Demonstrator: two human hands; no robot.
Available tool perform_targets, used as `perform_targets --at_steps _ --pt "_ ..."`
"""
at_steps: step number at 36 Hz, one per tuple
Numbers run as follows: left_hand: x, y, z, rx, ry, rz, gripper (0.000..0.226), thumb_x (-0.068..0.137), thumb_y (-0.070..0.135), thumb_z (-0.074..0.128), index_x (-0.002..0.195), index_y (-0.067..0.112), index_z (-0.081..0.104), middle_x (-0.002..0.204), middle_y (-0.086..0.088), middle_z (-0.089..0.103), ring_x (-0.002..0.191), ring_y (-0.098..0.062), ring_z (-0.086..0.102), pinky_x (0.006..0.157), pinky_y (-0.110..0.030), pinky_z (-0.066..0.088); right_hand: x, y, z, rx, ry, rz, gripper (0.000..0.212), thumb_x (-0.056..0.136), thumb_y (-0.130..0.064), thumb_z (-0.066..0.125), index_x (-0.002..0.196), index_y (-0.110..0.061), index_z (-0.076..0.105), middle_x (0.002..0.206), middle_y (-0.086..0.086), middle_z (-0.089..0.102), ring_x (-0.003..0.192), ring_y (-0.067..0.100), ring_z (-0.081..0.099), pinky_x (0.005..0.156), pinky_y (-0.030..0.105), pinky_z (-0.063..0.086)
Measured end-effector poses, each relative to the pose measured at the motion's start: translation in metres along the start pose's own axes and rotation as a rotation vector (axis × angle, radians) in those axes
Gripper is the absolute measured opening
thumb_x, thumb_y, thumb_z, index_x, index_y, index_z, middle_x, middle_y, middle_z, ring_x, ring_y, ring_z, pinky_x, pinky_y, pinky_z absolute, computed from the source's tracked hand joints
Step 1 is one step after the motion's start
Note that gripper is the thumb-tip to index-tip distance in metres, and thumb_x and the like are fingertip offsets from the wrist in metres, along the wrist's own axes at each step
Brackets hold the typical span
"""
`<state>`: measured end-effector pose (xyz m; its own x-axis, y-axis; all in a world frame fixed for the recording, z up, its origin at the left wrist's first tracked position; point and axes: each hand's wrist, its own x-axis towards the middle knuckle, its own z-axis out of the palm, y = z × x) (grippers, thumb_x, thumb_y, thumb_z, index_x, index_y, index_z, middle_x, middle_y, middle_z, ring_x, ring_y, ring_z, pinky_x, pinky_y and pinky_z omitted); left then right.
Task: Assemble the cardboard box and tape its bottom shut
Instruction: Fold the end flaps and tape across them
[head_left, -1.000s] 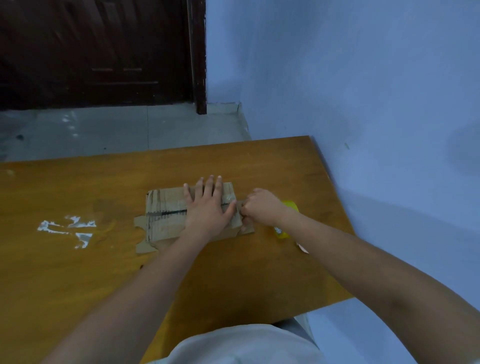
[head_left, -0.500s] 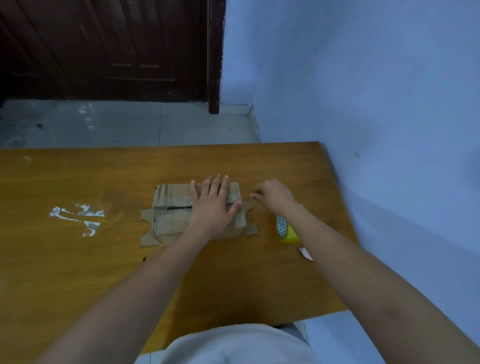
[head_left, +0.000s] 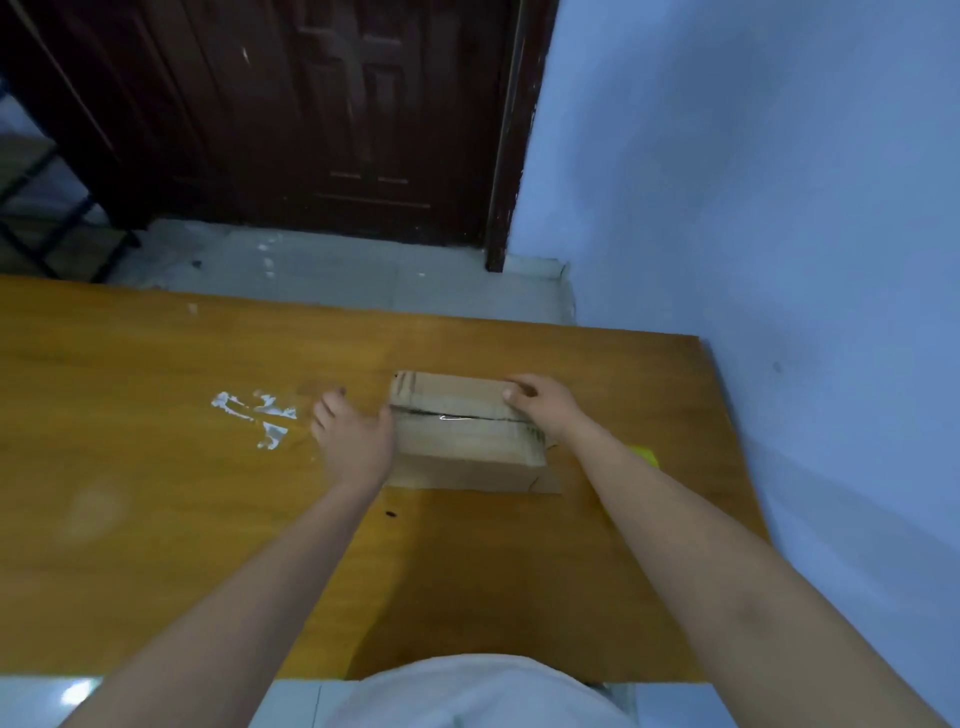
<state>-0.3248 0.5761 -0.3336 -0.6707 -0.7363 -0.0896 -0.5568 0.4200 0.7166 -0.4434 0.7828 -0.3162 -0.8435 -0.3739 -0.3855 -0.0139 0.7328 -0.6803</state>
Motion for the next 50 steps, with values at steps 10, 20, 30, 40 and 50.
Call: perform_targets --at_steps 10,20,30,40,50 --pt "-0.006 -0.015 0.002 -0.507 -0.373 -0.575 0.059 0.097 0.054 0.031 0.129 0.006 0.044 0.122 -0.019 0.054 0.084 -0.037 0.063 0.066 -0.041 0.054 -0.015 0.012 0.006 -0.027 0.107 0.067 0.049 0.092 -0.040 0.056 0.128 -0.007 0.054 0.128 0.011 0.057 0.118 0.028 0.052 0.092 0.035 0.043" --pt "0.005 0.034 0.009 -0.617 -0.620 -0.397 0.047 0.097 0.024 0.050 0.137 0.006 0.034 0.127 -0.014 0.052 0.100 -0.028 0.058 0.085 -0.037 0.050 -0.052 0.022 0.027 -0.071 0.126 0.117 0.040 0.082 -0.054 0.061 0.062 -0.025 0.043 0.064 -0.008 0.048 0.062 0.013 0.048 0.047 0.025 0.033" --pt "-0.004 0.051 0.028 -0.011 -0.636 0.065 0.066 0.086 0.037 0.064 0.135 0.007 0.033 0.137 -0.014 0.045 0.121 -0.032 0.046 0.097 -0.040 0.040 -0.071 0.003 0.067 0.057 -0.041 0.083 0.025 0.090 -0.044 0.055 0.069 -0.030 0.054 0.064 -0.010 0.059 0.044 0.000 0.058 0.042 0.015 0.045" --pt "-0.015 0.059 0.042 0.724 -0.611 0.466 0.128 0.064 0.074 0.061 0.148 0.014 -0.015 0.158 -0.014 -0.005 0.145 -0.032 -0.005 0.110 -0.062 -0.007 -0.073 -0.007 0.087 -0.002 -0.240 -0.051 0.030 0.091 -0.030 0.053 0.063 -0.020 0.048 0.069 -0.001 0.050 0.066 0.012 0.048 0.065 0.030 0.043" --pt "0.015 0.071 0.047 0.795 -0.699 0.719 0.119 0.064 0.049 0.071 0.147 0.031 -0.012 0.158 -0.009 -0.008 0.145 -0.026 -0.012 0.113 -0.057 -0.011 -0.061 0.037 0.017 -0.048 -0.201 -0.008 0.021 0.092 -0.035 0.054 0.073 -0.028 0.060 0.076 -0.009 0.063 0.072 0.009 0.059 0.070 0.027 0.048"
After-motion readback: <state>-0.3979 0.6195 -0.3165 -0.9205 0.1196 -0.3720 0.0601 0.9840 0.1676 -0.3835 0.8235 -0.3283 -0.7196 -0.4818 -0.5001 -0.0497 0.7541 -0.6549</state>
